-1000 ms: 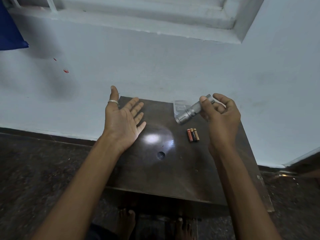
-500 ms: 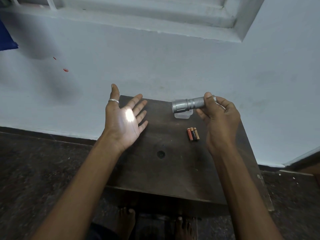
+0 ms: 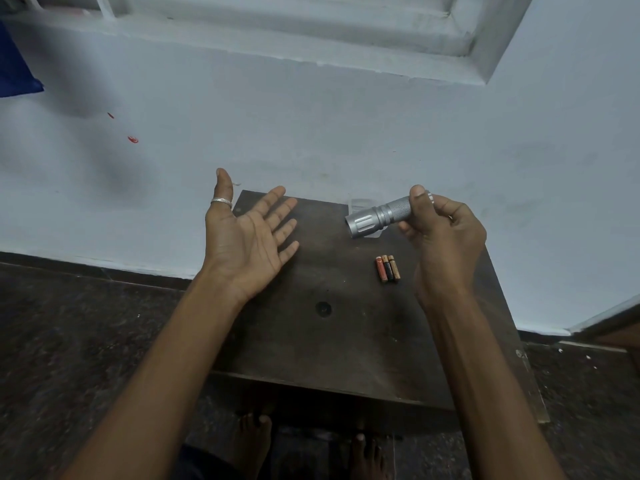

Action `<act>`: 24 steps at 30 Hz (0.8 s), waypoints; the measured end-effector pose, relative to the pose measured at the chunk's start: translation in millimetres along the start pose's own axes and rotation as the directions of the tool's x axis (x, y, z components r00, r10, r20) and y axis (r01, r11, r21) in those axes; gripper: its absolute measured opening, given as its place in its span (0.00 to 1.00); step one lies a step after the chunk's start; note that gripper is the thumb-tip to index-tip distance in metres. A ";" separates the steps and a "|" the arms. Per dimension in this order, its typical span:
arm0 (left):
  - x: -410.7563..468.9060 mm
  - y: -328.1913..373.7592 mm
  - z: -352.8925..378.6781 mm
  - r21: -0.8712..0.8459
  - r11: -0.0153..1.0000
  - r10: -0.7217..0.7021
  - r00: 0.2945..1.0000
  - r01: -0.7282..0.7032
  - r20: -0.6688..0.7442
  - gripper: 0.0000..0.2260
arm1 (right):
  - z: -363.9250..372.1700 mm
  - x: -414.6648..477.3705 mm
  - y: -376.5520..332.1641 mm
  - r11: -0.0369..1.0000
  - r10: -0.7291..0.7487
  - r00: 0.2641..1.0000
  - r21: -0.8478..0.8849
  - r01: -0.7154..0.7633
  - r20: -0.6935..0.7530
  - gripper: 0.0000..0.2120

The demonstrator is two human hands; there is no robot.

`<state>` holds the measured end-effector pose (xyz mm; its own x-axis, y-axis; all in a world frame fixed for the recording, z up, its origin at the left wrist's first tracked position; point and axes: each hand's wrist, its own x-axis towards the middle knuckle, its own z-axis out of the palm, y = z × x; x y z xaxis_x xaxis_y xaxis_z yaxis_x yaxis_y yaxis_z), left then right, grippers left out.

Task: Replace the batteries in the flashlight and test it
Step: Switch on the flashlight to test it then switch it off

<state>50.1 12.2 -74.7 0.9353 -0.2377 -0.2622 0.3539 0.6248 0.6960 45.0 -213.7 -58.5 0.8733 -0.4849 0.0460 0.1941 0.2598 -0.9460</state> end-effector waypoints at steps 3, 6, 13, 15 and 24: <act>-0.3 -0.5 -0.3 -0.005 1.000 -0.003 1.000 0.003 0.002 0.42 | -0.1 0.3 0.4 1.000 -0.011 1.000 0.012 0.011 -0.011 0.17; -0.3 0.1 -0.1 -0.013 1.000 -0.008 1.000 0.008 0.001 0.42 | 0.1 0.5 0.5 1.000 -0.014 1.000 0.022 0.014 -0.014 0.16; 1.6 -0.6 0.2 0.062 0.998 -0.016 1.000 0.017 -0.027 0.41 | 1.3 -0.3 0.0 0.999 0.020 1.000 0.043 -0.020 0.007 0.17; 2.4 -2.8 3.4 0.178 0.984 -0.020 0.999 0.026 -0.036 0.37 | 2.2 -1.5 0.6 0.999 0.023 0.999 0.027 -0.024 0.028 0.19; 1.4 -32.3 19.3 0.723 0.657 0.164 0.976 -0.216 0.143 0.20 | 17.2 -14.2 4.3 0.983 -0.049 0.990 -0.170 0.071 0.131 0.17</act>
<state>39.9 -22.7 -84.6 0.9707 -0.2359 -0.0463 0.0291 -0.0758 0.9967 41.1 -191.4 -57.6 0.9137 -0.3838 0.1334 0.1765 0.0793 -0.9811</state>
